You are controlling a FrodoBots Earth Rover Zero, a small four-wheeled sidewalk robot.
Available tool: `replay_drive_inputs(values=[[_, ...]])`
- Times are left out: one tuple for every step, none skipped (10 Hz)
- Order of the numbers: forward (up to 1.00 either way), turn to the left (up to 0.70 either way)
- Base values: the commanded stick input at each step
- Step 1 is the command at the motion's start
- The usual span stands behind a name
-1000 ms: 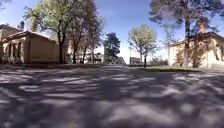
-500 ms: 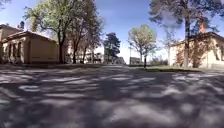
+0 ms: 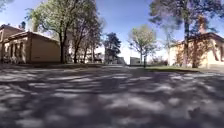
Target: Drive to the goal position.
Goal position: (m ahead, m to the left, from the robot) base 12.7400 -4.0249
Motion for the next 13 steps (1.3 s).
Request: replay_drive_inputs(values=[[0.70,0.00],[0.70,0.00],[0.70,0.00],[0.70,0.00],[0.70,0.00],[0.70,0.00],[0.70,0.00],[0.70,0.00],[0.70,0.00],[0.70,0.00],[0.70,0.00],[0.70,0.00],[0.85,0.00]])
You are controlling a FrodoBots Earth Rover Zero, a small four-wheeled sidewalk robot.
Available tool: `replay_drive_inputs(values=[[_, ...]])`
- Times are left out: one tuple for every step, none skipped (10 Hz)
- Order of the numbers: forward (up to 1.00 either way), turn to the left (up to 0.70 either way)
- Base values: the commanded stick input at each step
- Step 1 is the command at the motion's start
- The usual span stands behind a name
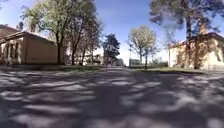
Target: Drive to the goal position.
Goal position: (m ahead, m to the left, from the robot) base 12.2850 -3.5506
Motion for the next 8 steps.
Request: replay_drive_inputs(values=[[0.85,0.00],[0.85,0.00],[0.85,0.00],[0.85,0.00],[0.85,0.00],[0.85,0.00],[1.00,0.00],[1.00,0.00]])
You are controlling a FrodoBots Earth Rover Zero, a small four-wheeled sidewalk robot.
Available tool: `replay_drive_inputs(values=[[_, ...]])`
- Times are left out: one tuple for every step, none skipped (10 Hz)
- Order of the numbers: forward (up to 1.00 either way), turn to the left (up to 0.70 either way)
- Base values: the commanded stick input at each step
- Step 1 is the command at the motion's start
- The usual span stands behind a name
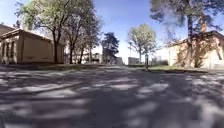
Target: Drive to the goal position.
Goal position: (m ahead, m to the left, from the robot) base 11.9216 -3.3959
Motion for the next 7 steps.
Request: replay_drive_inputs(values=[[1.00,0.00],[1.00,0.00],[1.00,0.00],[1.00,0.00],[1.00,0.00],[1.00,-0.01],[1.00,-0.09]])
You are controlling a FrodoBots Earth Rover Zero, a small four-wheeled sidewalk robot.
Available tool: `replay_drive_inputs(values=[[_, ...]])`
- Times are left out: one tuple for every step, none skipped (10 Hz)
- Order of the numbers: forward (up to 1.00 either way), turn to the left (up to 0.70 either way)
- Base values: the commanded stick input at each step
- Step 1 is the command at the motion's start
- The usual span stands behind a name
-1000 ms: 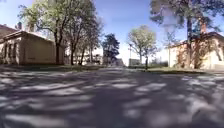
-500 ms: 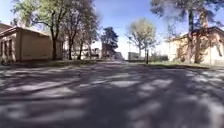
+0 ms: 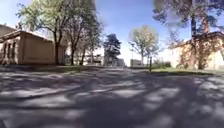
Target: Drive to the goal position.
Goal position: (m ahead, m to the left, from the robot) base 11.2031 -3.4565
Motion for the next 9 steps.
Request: replay_drive_inputs(values=[[1.00,-0.17],[1.00,-0.26],[1.00,-0.34],[1.00,-0.30],[1.00,0.00],[1.00,0.00],[1.00,0.00],[1.00,0.00],[1.00,0.00]])
